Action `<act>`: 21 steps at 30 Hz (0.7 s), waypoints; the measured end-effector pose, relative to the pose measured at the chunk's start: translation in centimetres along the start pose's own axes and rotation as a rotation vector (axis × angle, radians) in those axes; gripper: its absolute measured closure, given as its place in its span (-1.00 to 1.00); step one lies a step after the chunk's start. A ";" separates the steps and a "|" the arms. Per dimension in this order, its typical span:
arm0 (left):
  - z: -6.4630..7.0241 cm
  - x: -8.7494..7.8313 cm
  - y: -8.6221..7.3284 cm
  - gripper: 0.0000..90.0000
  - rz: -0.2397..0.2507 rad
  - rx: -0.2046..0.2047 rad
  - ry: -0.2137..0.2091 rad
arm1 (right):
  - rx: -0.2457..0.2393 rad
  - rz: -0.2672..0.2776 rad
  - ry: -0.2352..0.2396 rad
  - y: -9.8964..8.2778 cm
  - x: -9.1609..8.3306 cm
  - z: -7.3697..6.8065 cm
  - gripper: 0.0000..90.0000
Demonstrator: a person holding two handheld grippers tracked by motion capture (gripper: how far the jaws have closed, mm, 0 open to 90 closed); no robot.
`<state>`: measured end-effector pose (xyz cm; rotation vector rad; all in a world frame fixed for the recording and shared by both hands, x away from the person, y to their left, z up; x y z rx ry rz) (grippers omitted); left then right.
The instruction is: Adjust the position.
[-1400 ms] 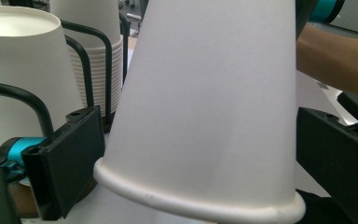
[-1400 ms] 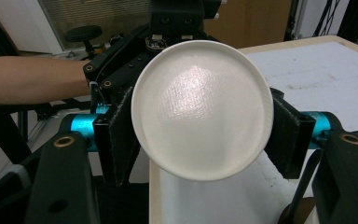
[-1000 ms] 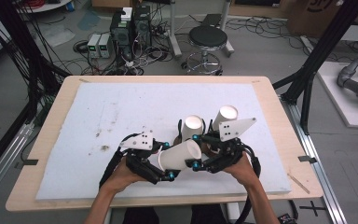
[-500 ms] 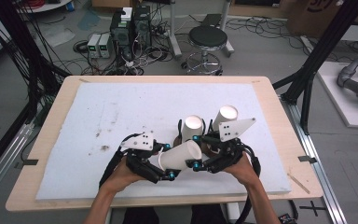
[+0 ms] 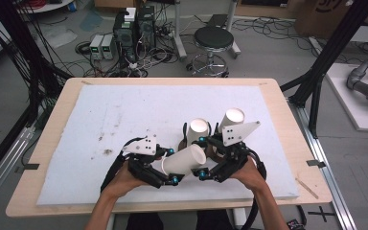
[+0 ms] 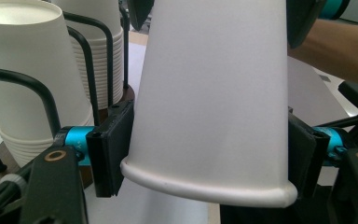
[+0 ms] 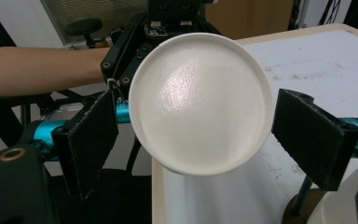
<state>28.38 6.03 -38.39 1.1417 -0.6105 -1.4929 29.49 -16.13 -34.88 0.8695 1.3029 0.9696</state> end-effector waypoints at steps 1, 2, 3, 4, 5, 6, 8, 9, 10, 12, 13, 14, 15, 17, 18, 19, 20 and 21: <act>0.0 0.0 0.0 -0.36 0.002 -0.003 -0.005 | 0.000 0.000 0.000 0.0 0.0 0.0 -0.67; 0.0 0.0 0.0 -0.36 0.002 -0.002 -0.001 | 0.003 -0.001 -0.002 0.0 -0.1 0.0 -0.67; 0.0 -0.1 0.0 -0.36 -0.002 0.002 0.005 | 0.003 -0.001 -0.002 0.0 -0.1 0.0 -0.67; 0.0 -0.1 0.0 -0.36 -0.004 0.000 0.001 | 0.001 -0.002 -0.007 0.0 -0.2 0.0 -0.67; 0.0 -0.2 0.0 -0.36 -0.002 0.000 0.005 | 0.001 0.000 -0.006 0.1 -0.2 0.0 -0.67; 0.0 -0.3 0.0 -0.36 -0.004 0.001 0.010 | 0.000 -0.006 -0.005 0.1 -0.2 0.0 -0.67; -0.1 -0.4 0.0 -0.35 -0.011 0.002 0.009 | -0.001 -0.007 -0.004 0.1 -0.2 0.0 -0.67; 0.0 -0.5 0.0 -0.34 -0.020 0.005 0.013 | -0.002 -0.011 -0.008 0.1 -0.3 0.0 -0.67; 0.0 -0.6 0.0 -0.34 -0.026 0.006 0.014 | -0.001 -0.011 -0.011 0.1 -0.3 0.0 -0.67; 0.1 -0.8 0.1 -0.34 -0.030 0.007 0.017 | -0.002 -0.014 -0.011 0.2 -0.4 0.1 -0.67; 0.1 -1.0 0.2 -0.34 -0.033 0.009 0.016 | -0.001 -0.016 -0.011 0.3 -0.5 0.1 -0.67; 0.1 -1.1 0.2 -0.34 -0.039 0.011 0.017 | -0.001 -0.016 -0.011 0.3 -0.5 0.1 -0.67; 0.2 -1.2 0.3 -0.34 -0.047 0.013 0.021 | -0.002 -0.020 -0.011 0.3 -0.5 0.1 -0.67; 0.2 -1.5 0.5 -0.34 -0.071 0.022 0.035 | 0.000 -0.029 -0.010 0.5 -0.7 0.1 -0.67; 0.2 -1.7 0.6 -0.34 -0.080 0.025 0.038 | -0.003 -0.037 -0.010 0.6 -0.8 0.2 -0.67; 0.2 -1.9 0.7 -0.34 -0.089 0.030 0.042 | -0.006 -0.043 -0.011 0.7 -0.9 0.2 -0.67; 0.3 -2.0 0.8 -0.34 -0.098 0.033 0.044 | -0.006 -0.043 -0.011 0.7 -0.9 0.2 -0.67; 0.3 -2.2 0.9 -0.34 -0.105 0.034 0.051 | -0.008 -0.048 -0.010 0.8 -1.0 0.2 -0.67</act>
Point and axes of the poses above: each handheld gripper's, and its own axes: x roughly forward along the jaws, y roughly out of its top, z roughly to its right, the point moved 3 cm from there along x, roughly forward along the jaws, and after that the axes turned 14 degrees about -x, right-handed, at the moved point
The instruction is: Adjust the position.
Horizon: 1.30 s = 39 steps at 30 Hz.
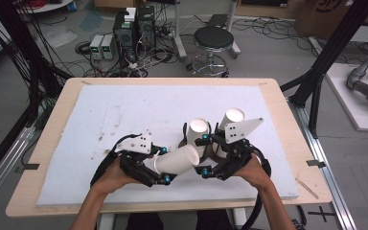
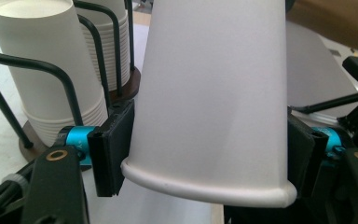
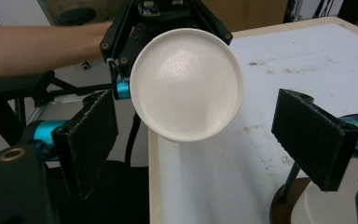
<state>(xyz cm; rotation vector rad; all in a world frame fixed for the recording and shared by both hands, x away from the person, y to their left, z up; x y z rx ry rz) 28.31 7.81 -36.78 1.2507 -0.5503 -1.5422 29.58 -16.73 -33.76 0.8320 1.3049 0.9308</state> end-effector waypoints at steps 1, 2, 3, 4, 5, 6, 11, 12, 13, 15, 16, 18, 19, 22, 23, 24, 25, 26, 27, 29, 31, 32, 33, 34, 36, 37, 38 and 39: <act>0.0 -0.2 0.1 -0.34 -0.011 0.001 0.003 | -0.001 -0.006 0.000 0.1 0.0 0.0 -0.67; 0.0 -0.3 0.1 -0.34 -0.024 0.004 0.003 | -0.002 -0.018 0.001 0.2 -0.1 0.0 -0.67; 0.0 -0.5 0.2 -0.34 -0.042 0.015 0.009 | -0.004 -0.024 0.001 0.2 -0.1 0.0 -0.67; 0.1 -0.5 0.3 -0.34 -0.054 0.014 0.014 | -0.008 -0.030 0.003 0.3 -0.1 0.0 -0.67; 0.1 -0.7 0.4 -0.34 -0.073 0.026 0.021 | -0.009 -0.041 0.004 0.4 -0.2 0.0 -0.67; 0.1 -0.7 0.5 -0.34 -0.086 0.027 0.024 | -0.015 -0.051 0.002 0.5 -0.2 0.0 -0.67; 0.3 -1.1 0.8 -0.34 -0.149 0.049 0.046 | -0.039 -0.102 0.008 1.1 -0.2 0.1 -0.67; 0.3 -1.1 0.9 -0.34 -0.165 0.056 0.048 | -0.043 -0.131 0.016 1.2 -0.2 0.1 -0.67; 0.3 -1.1 0.9 -0.34 -0.181 0.059 0.057 | -0.043 -0.131 0.016 1.2 -0.2 0.1 -0.67; 0.4 -1.1 1.0 -0.34 -0.212 0.064 0.069 | -0.051 -0.165 0.023 1.3 -0.1 0.1 -0.67; 0.4 -1.1 1.1 -0.34 -0.233 0.066 0.074 | -0.067 -0.205 0.026 1.4 0.1 0.1 -0.67; 0.4 -1.1 1.4 -0.34 -0.275 0.083 0.086 | -0.070 -0.219 0.032 1.4 0.1 0.1 -0.67; 0.5 -1.1 1.5 -0.34 -0.293 0.087 0.093 | -0.073 -0.233 0.033 1.5 0.2 0.1 -0.67; 0.6 -1.2 1.9 -0.34 -0.341 0.105 0.108 | -0.080 -0.275 0.037 1.6 0.3 0.1 -0.67; 0.6 -1.2 2.0 -0.34 -0.360 0.110 0.113 | -0.090 -0.301 0.034 1.7 0.4 0.1 -0.67; 0.6 -1.2 2.0 -0.34 -0.378 0.115 0.120 | -0.090 -0.301 0.034 1.7 0.4 0.1 -0.67; 0.6 -1.1 2.0 -0.34 -0.390 0.116 0.126 | -0.094 -0.310 0.038 1.8 0.4 0.2 -0.67; 0.6 -1.1 2.1 -0.34 -0.402 0.120 0.128 | -0.095 -0.318 0.039 1.9 0.4 0.1 -0.67; 0.6 -1.1 2.1 -0.34 -0.414 0.123 0.130 | -0.096 -0.327 0.040 2.0 0.5 0.1 -0.67; 0.6 -1.0 2.1 -0.34 -0.440 0.128 0.141 | -0.101 -0.341 0.043 2.2 0.6 0.2 -0.67; 0.5 -1.1 2.1 -0.34 -0.466 0.129 0.149 | -0.111 -0.358 0.047 2.3 0.7 0.2 -0.67; 0.5 -1.2 2.1 -0.34 -0.464 0.130 0.152 | -0.110 -0.367 0.048 2.3 0.8 0.2 -0.67; 0.5 -1.3 2.1 -0.34 -0.463 0.127 0.151 | -0.114 -0.374 0.050 2.3 0.8 0.2 -0.67; 0.5 -1.4 2.1 -0.34 -0.462 0.125 0.153 | -0.114 -0.377 0.048 2.4 0.8 0.2 -0.67; 0.5 -1.5 2.1 -0.34 -0.464 0.128 0.156 | -0.114 -0.378 0.048 2.4 0.8 0.2 -0.67; 0.5 -1.5 2.1 -0.34 -0.466 0.123 0.156 | -0.115 -0.382 0.043 2.4 0.8 0.3 -0.67; 0.5 -1.5 2.1 -0.34 -0.469 0.125 0.158 | -0.114 -0.385 0.046 2.4 0.8 0.3 -0.67; 0.5 -1.6 2.1 -0.34 -0.469 0.124 0.159 | -0.118 -0.385 0.047 2.4 0.9 0.3 -0.67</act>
Point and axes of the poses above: each handheld gripper's, and its own axes: x roughly forward along the jaws, y roughly out of its top, z roughly to its right, the point moved 3 cm from there along x, roughly forward along the jaws, and after that the axes turned 14 degrees about -x, right-handed, at the moved point
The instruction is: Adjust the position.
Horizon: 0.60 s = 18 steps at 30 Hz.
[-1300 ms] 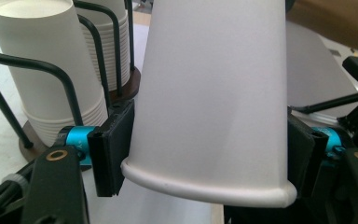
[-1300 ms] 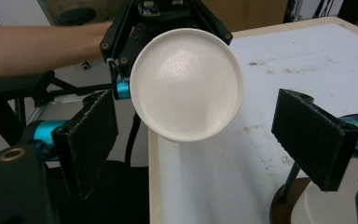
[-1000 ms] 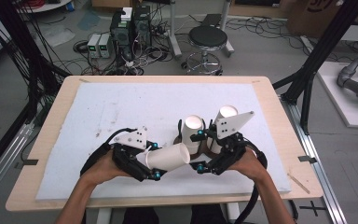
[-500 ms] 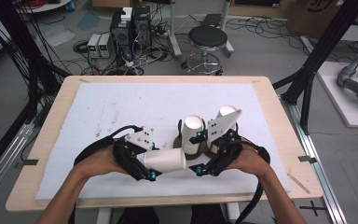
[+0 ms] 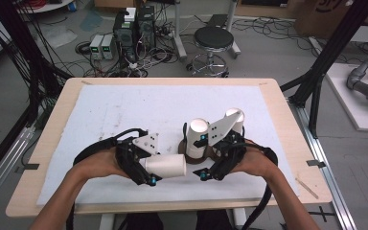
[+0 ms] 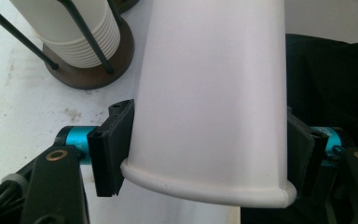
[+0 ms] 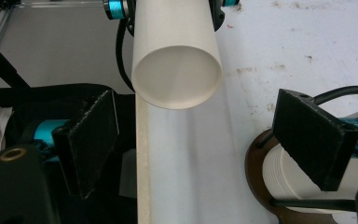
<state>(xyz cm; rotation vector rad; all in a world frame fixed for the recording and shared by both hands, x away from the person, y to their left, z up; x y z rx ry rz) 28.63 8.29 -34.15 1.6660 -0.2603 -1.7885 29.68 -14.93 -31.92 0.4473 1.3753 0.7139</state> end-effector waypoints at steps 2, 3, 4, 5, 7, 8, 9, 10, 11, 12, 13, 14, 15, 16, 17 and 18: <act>0.0 0.0 0.1 -0.34 -0.010 0.008 0.004 | -0.002 -0.016 0.003 0.1 0.1 0.0 -0.67; 0.1 0.0 0.1 -0.34 -0.018 0.007 0.005 | -0.001 -0.027 0.013 0.2 0.3 0.1 -0.67; 0.1 0.0 0.2 -0.34 -0.024 0.011 0.004 | -0.001 -0.027 0.013 0.2 0.3 0.1 -0.67; 0.2 -0.1 0.3 -0.34 -0.024 0.015 0.010 | -0.001 -0.031 0.019 0.3 0.4 0.1 -0.67; 0.2 -0.2 0.5 -0.34 -0.033 0.021 0.011 | -0.009 -0.049 0.018 0.5 0.5 0.1 -0.67; 0.3 -0.2 0.6 -0.34 -0.039 0.026 0.012 | -0.008 -0.057 0.021 0.6 0.6 0.1 -0.67; 0.3 -0.2 0.7 -0.34 -0.049 0.028 0.013 | -0.014 -0.063 0.022 0.7 0.7 0.2 -0.67; 0.3 -0.2 0.8 -0.34 -0.057 0.031 0.019 | -0.014 -0.073 0.021 0.7 0.7 0.2 -0.67; 0.3 -0.2 0.9 -0.34 -0.069 0.030 0.023 | -0.018 -0.080 0.021 0.8 0.8 0.2 -0.67; 0.3 -0.2 0.9 -0.34 -0.075 0.027 0.021 | -0.020 -0.090 0.024 0.9 0.8 0.2 -0.67; 0.2 -0.2 0.9 -0.34 -0.088 0.033 0.028 | -0.020 -0.090 0.024 0.9 0.8 0.2 -0.67; 0.2 -0.2 0.9 -0.34 -0.094 0.034 0.032 | -0.024 -0.094 0.022 1.0 0.8 0.3 -0.67; 0.2 -0.2 0.9 -0.34 -0.102 0.035 0.036 | -0.024 -0.106 0.024 1.1 0.8 0.3 -0.67; 0.2 -0.2 0.9 -0.34 -0.100 0.034 0.039 | -0.024 -0.106 0.024 1.1 0.8 0.3 -0.67; 0.2 -0.2 0.9 -0.34 -0.101 0.034 0.037 | -0.030 -0.113 0.025 1.1 0.8 0.3 -0.67; 0.2 -0.2 0.9 -0.34 -0.099 0.035 0.038 | -0.030 -0.120 0.024 1.1 0.8 0.3 -0.67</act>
Point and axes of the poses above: each handheld gripper's, and its own axes: x roughly forward along the jaws, y roughly out of its top, z roughly to its right, the point moved 3 cm from there along x, roughly forward along the jaws, and after that the axes turned 14 degrees about -x, right-handed, at the moved point
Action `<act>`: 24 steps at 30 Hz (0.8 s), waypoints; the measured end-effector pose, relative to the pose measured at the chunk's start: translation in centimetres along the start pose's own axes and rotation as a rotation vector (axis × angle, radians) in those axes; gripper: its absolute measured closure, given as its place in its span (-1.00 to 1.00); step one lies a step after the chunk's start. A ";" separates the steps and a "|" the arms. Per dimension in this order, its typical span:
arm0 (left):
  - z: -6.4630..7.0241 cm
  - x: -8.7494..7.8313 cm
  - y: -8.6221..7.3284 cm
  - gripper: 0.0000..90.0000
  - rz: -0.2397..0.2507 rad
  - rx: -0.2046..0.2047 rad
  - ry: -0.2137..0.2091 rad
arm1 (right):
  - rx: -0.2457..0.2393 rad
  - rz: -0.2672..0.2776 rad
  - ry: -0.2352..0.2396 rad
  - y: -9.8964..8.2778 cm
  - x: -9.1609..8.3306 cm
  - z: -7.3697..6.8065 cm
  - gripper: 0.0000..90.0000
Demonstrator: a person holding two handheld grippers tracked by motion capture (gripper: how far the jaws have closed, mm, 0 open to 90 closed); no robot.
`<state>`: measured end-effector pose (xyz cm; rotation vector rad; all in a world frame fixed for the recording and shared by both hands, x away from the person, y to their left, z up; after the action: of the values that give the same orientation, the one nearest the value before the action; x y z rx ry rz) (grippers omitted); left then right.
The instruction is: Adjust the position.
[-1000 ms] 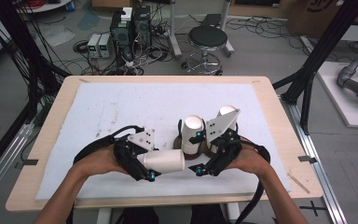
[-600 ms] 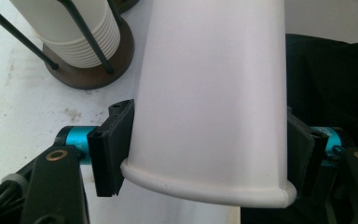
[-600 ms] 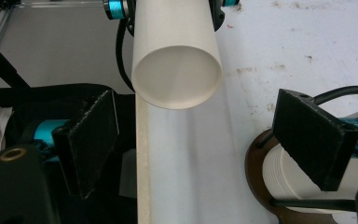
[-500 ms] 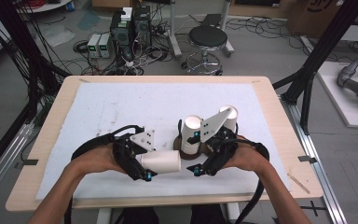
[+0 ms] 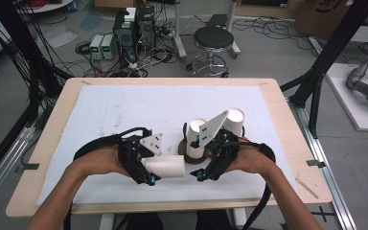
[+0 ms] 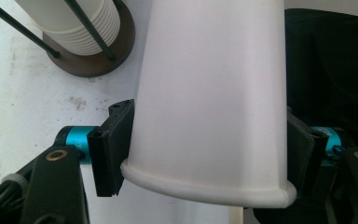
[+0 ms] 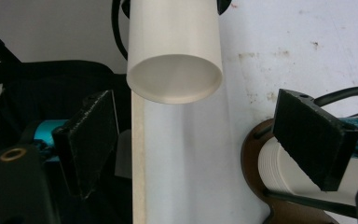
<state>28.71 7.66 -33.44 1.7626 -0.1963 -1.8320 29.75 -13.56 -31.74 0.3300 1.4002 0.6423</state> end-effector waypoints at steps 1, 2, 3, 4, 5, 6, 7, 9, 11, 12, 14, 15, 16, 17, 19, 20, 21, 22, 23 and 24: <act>0.0 0.0 0.0 -0.34 -0.001 0.000 0.000 | 0.000 -0.003 0.001 0.0 0.0 0.0 -0.67; 0.1 0.1 0.1 -0.34 0.000 0.000 0.002 | -0.006 -0.004 -0.001 0.0 0.1 0.1 -0.67; 0.0 0.1 0.1 -0.34 -0.005 0.005 0.005 | -0.005 -0.005 0.002 0.1 0.1 0.0 -0.67; 0.1 0.2 0.2 -0.34 -0.007 0.003 0.001 | -0.013 -0.006 0.002 0.3 0.3 0.0 -0.67; 0.1 0.2 0.3 -0.34 -0.010 0.006 0.002 | -0.013 -0.006 0.002 0.3 0.3 0.0 -0.67; 0.2 0.3 0.4 -0.34 -0.008 0.005 0.000 | -0.012 -0.006 0.004 0.4 0.5 0.0 -0.67; 0.3 0.4 0.6 -0.34 -0.009 0.008 -0.001 | -0.015 -0.012 0.012 0.6 0.6 0.0 -0.67; 0.3 0.6 0.9 -0.34 -0.010 0.014 -0.001 | -0.024 -0.012 0.015 0.9 0.9 0.0 -0.67; 0.3 0.7 1.1 -0.34 -0.015 0.019 -0.002 | -0.028 -0.019 0.020 1.3 1.2 0.0 -0.67; 0.3 0.8 1.2 -0.34 -0.017 0.019 -0.003 | -0.033 -0.021 0.025 1.4 1.4 0.0 -0.67; 0.4 0.8 1.4 -0.34 -0.011 0.015 -0.003 | -0.029 -0.027 0.029 1.6 1.7 0.0 -0.67; 0.3 0.8 1.5 -0.34 -0.012 0.020 -0.001 | -0.033 -0.028 0.032 1.7 1.8 0.0 -0.67; 0.4 0.8 1.5 -0.34 -0.006 0.013 -0.006 | -0.036 -0.030 0.034 1.8 1.9 0.0 -0.67; 0.4 0.8 1.6 -0.34 -0.004 0.012 -0.006 | -0.035 -0.035 0.035 1.9 2.1 0.0 -0.67; 0.4 0.8 1.7 -0.34 -0.002 0.010 -0.008 | -0.039 -0.039 0.041 2.0 2.3 0.0 -0.67; 0.4 0.7 1.8 -0.34 -0.003 0.014 -0.008 | -0.042 -0.043 0.041 2.1 2.5 0.0 -0.67; 0.5 0.6 1.8 -0.34 -0.004 0.015 -0.005 | -0.046 -0.048 0.044 2.1 2.6 0.0 -0.67; 0.5 0.6 1.9 -0.34 -0.006 0.016 -0.001 | -0.046 -0.052 0.044 2.2 2.7 0.0 -0.67; 0.5 0.5 1.9 -0.34 -0.011 0.023 0.005 | -0.047 -0.054 0.046 2.2 2.8 0.1 -0.67; 0.5 0.5 2.0 -0.35 -0.013 0.019 0.006 | -0.046 -0.058 0.048 2.2 2.9 0.0 -0.67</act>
<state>28.88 5.61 -32.81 1.7864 -0.2013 -1.8396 29.42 -10.06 -32.78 0.2383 1.4336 0.6373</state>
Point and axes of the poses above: each handheld gripper's, and its own axes: x roughly forward along the jaws, y roughly out of its top, z roughly to its right, the point moved 3 cm from there along x, roughly forward along the jaws, and after that the axes turned 14 degrees about -x, right-handed, at the moved point
